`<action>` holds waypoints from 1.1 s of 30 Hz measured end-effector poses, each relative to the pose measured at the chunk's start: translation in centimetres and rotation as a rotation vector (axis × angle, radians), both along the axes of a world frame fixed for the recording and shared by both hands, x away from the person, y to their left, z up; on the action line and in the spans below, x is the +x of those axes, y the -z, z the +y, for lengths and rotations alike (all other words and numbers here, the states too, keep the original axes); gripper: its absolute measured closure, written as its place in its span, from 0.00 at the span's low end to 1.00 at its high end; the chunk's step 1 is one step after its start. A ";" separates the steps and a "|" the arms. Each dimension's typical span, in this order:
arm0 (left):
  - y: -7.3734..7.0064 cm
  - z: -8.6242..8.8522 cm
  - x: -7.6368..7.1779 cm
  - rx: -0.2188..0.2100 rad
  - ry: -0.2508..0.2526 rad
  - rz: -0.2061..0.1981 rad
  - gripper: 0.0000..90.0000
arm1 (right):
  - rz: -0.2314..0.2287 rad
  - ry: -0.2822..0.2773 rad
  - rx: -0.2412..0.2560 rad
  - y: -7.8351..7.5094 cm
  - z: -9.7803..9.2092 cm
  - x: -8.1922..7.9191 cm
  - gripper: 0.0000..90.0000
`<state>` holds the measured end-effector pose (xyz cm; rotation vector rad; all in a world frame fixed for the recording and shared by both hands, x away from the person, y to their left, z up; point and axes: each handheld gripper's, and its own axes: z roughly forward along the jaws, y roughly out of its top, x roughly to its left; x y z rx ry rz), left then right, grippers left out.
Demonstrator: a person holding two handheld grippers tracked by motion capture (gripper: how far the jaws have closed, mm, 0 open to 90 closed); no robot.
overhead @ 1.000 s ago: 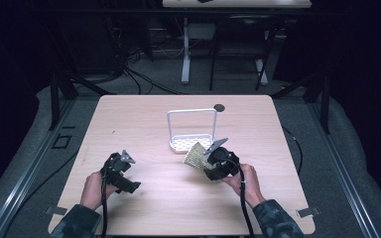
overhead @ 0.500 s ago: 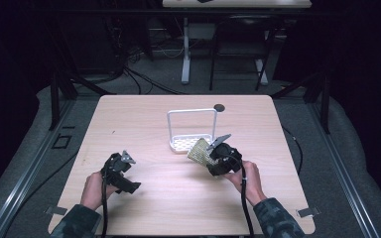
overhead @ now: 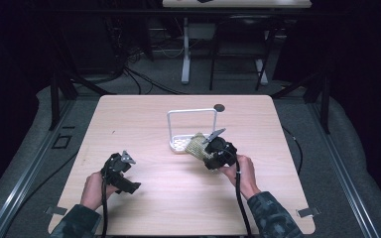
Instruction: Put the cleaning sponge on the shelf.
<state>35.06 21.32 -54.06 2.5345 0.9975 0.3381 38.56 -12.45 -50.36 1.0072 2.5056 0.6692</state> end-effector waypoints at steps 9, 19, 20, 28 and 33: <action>0.0 0.0 0.0 -0.003 -0.003 0.001 0.10 | -0.005 0.010 -0.008 0.1 0.6 1.1 0.47; 0.1 0.1 0.0 -0.005 -0.002 0.003 0.11 | -0.008 0.016 0.006 0.0 1.0 2.1 0.46; 0.1 0.1 0.0 -0.006 -0.002 0.004 0.11 | -0.013 0.013 0.004 0.0 1.1 2.2 0.46; 0.1 0.0 0.0 -0.003 -0.004 0.006 0.11 | -0.025 0.017 0.001 0.0 1.8 2.9 0.46; 0.1 0.1 0.0 -0.003 -0.006 0.007 0.11 | -0.036 0.030 0.007 0.0 2.3 3.3 0.46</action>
